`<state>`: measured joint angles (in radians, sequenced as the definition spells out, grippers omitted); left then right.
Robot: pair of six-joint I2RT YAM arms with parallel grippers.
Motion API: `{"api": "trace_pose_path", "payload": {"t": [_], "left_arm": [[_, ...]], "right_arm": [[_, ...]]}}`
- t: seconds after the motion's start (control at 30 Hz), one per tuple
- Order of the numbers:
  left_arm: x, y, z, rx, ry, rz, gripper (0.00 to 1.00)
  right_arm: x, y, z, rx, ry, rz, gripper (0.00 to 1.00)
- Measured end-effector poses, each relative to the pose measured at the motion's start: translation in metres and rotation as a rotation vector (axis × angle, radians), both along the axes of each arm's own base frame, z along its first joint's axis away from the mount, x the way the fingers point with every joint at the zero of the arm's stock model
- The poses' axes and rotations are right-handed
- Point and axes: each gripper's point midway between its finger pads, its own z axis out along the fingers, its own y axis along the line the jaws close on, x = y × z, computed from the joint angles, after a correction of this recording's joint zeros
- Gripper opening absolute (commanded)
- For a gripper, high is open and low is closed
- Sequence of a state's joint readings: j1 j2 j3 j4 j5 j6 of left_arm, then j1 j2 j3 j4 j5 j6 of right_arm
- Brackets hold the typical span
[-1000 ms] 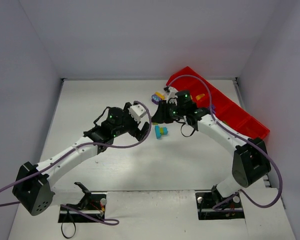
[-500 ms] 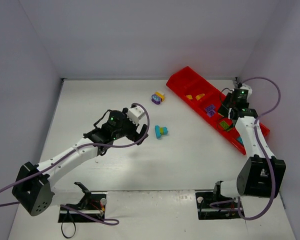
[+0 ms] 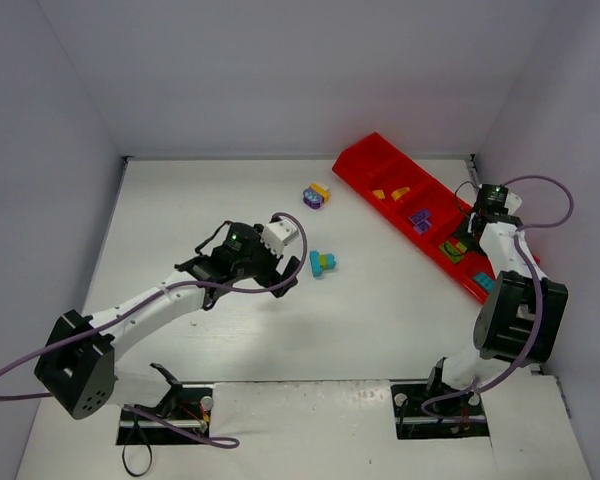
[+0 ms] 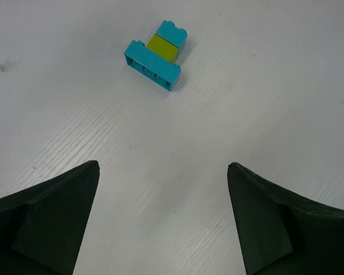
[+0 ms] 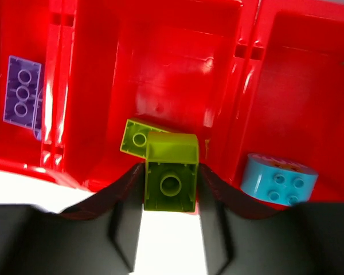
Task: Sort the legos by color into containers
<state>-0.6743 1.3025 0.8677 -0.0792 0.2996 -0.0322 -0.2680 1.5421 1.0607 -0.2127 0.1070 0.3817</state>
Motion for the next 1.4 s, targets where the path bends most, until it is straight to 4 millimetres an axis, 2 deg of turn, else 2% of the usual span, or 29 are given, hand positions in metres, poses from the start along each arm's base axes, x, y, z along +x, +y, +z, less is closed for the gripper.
{"api": "trace_pose_path", "payload": {"t": [0.03,0.13,0.27,0.4,0.5,0.63,0.73,0.93,1.13,1.4], "left_arm": [[-0.001,0.0,-0.002,0.003,0.004,-0.005,0.87],[-0.002,-0.003,-0.009,0.028,0.032,-0.034,0.87],[0.001,-0.009,-0.015,0.062,0.055,-0.076,0.87],[0.016,-0.022,-0.013,0.1,0.049,-0.123,0.86],[0.032,-0.034,-0.014,0.14,0.034,-0.167,0.86],[0.054,-0.05,-0.023,0.201,0.023,-0.228,0.86],[0.069,-0.063,-0.033,0.248,0.023,-0.275,0.86],[0.078,-0.072,-0.062,0.34,0.049,-0.349,0.86],[0.076,-0.07,-0.089,0.411,0.077,-0.398,0.86],[0.072,-0.073,-0.111,0.454,0.091,-0.416,0.86]], "right_arm": [[0.002,0.0,-0.003,0.004,0.008,-0.003,0.49],[0.008,-0.002,-0.004,0.005,0.008,-0.007,0.58],[0.017,-0.003,0.008,0.002,-0.031,0.0,0.61],[0.021,0.006,0.02,0.021,-0.072,0.037,0.62],[0.024,0.024,0.041,0.048,-0.134,0.113,0.62],[0.024,0.057,0.073,0.097,-0.241,0.245,0.63],[0.015,0.081,0.084,0.151,-0.286,0.337,0.63],[-0.006,0.111,0.083,0.232,-0.307,0.456,0.67],[-0.018,0.13,0.088,0.275,-0.334,0.535,0.7],[-0.028,0.153,0.08,0.31,-0.314,0.616,0.71]]}}
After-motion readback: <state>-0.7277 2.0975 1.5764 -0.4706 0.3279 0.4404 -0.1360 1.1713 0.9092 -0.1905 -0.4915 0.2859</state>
